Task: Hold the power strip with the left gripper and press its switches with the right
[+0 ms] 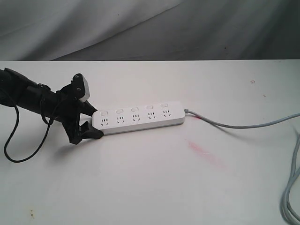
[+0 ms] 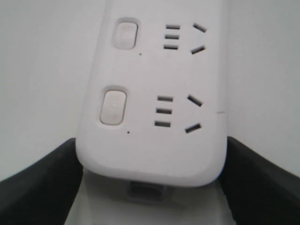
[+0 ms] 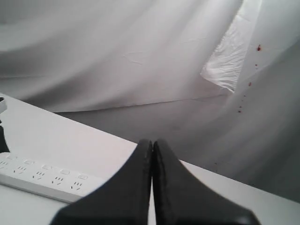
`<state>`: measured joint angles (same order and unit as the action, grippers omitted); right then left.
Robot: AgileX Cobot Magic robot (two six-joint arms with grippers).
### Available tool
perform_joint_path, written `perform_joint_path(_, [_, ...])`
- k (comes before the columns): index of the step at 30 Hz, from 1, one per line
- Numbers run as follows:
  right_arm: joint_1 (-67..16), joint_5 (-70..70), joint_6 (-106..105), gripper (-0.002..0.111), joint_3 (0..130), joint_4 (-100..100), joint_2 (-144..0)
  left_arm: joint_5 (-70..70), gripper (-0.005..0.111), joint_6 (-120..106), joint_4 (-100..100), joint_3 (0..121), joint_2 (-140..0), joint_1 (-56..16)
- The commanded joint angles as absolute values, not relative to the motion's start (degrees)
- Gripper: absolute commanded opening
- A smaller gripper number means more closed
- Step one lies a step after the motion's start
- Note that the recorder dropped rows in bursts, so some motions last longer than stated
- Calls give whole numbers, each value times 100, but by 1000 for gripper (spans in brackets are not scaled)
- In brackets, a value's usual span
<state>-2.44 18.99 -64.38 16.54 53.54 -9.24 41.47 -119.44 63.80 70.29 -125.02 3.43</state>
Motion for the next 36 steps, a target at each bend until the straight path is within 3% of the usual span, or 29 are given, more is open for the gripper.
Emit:
perform_joint_path(1, [-61, 1608, -5981, 0, 1374, 5507, -842, 4078, 58, -11997, 6250, 7033, -12546, 334])
perform_joint_path(6, [-61, 1226, -4935, 0, 1114, 4861, -842, 4078, 58, -11997, 6250, 7033, -12546, 334])
perform_joint_path(11, [-61, 858, -1645, 0, 723, 1746, -842, 4078, 58, -11997, 6250, 7033, -12546, 334])
perform_joint_path(13, [-61, 281, -1321, 0, 474, 1040, -842, 4078, 58, -11997, 6250, 7033, -12546, 334])
perform_joint_path(16, [-61, -603, -986, 0, 0, 917, -842, 4078, 58, -11997, 6250, 7033, -12546, 334])
perform_joint_path(36, [-61, -448, -988, 0, 0, 954, -842, 4078, 58, -11997, 6250, 7033, -12546, 334])
